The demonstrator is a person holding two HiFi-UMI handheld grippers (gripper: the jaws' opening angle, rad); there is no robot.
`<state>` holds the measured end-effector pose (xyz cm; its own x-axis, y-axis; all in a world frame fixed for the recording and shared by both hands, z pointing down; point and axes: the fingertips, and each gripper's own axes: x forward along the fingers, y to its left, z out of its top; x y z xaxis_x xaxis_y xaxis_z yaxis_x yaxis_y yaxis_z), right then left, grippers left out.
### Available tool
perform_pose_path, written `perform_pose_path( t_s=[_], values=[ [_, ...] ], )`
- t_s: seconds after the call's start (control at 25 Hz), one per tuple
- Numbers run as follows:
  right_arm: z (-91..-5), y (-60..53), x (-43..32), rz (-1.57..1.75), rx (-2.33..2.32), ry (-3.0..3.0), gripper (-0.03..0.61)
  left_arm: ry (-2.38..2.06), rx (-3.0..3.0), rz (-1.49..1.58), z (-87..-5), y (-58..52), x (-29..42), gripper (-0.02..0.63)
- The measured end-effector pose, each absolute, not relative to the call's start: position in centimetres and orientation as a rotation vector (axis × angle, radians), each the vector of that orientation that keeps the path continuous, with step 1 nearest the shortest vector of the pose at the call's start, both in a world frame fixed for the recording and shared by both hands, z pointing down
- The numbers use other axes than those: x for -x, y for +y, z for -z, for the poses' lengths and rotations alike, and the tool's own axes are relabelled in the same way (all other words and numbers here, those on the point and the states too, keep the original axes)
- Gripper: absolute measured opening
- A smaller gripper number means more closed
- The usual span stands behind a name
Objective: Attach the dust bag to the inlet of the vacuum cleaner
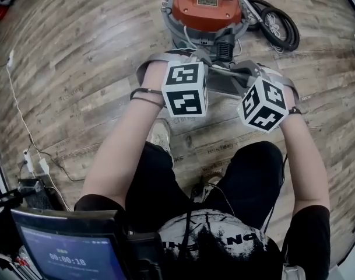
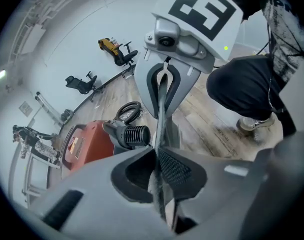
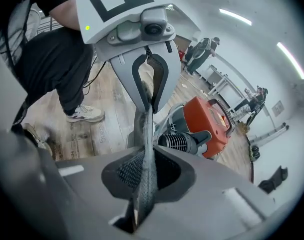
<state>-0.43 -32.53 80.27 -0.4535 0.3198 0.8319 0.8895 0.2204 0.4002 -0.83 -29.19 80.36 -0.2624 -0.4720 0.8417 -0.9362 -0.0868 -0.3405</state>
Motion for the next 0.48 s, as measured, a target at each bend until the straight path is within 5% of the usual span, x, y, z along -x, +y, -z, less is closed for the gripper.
perform_pose_path(
  t_s=[0.48],
  values=[
    [-81.3, -33.9, 2.9, 1.217, 0.993, -1.906, 0.037, -1.743, -1.551, -1.299, -81.4, -30.4, 2.7, 0.029]
  ],
)
